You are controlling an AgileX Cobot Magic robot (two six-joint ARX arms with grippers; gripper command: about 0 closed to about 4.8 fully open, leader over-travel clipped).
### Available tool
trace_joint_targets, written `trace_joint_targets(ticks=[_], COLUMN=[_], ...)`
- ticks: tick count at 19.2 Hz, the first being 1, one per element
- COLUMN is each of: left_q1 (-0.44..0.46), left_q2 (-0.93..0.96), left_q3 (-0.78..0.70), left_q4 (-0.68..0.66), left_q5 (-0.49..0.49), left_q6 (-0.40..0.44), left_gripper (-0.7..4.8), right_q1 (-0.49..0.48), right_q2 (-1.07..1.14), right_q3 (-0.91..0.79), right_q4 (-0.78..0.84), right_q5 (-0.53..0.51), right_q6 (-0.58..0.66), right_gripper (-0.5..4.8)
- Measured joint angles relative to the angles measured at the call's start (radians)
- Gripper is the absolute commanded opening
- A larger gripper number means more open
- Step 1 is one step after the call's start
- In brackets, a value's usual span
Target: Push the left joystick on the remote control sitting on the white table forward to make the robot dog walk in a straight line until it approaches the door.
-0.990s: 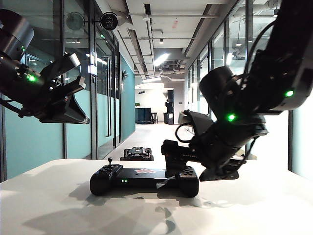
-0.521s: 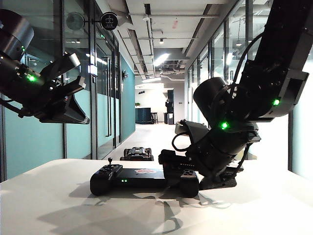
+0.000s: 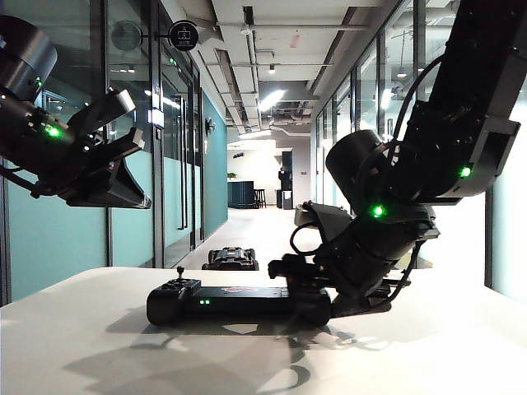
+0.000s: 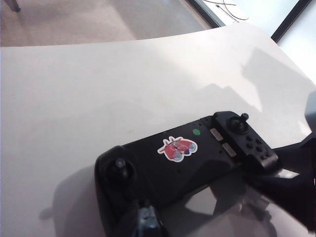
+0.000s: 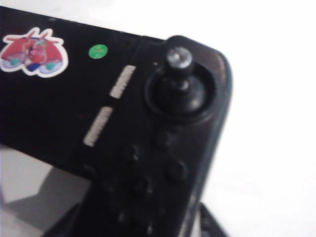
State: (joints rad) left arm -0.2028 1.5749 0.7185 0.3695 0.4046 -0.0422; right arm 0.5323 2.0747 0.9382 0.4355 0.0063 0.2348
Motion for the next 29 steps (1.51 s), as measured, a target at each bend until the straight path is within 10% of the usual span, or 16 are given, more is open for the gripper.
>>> trace_joint_targets(ticks=[7,9,29], left_q1=[0.000,0.000,0.000], left_q2=[0.000,0.000,0.000], left_q3=[0.000,0.000,0.000], left_q4=[-0.001,-0.001,-0.002], left_q5=[0.015,0.015,0.019], left_q6=[0.000,0.000,-0.019], left_gripper=[-0.05,-0.05,-0.05], right_q1=[0.002,0.001,-0.005], right_q2=[0.000,0.000,0.000], right_q3=[0.002,0.002,0.002], right_q4=[0.000,0.000,0.050], right_q5=[-0.006,-0.006,-0.034], right_q6=[-0.026,-0.068,-0.286], right_gripper=[2.50,3.21,3.28])
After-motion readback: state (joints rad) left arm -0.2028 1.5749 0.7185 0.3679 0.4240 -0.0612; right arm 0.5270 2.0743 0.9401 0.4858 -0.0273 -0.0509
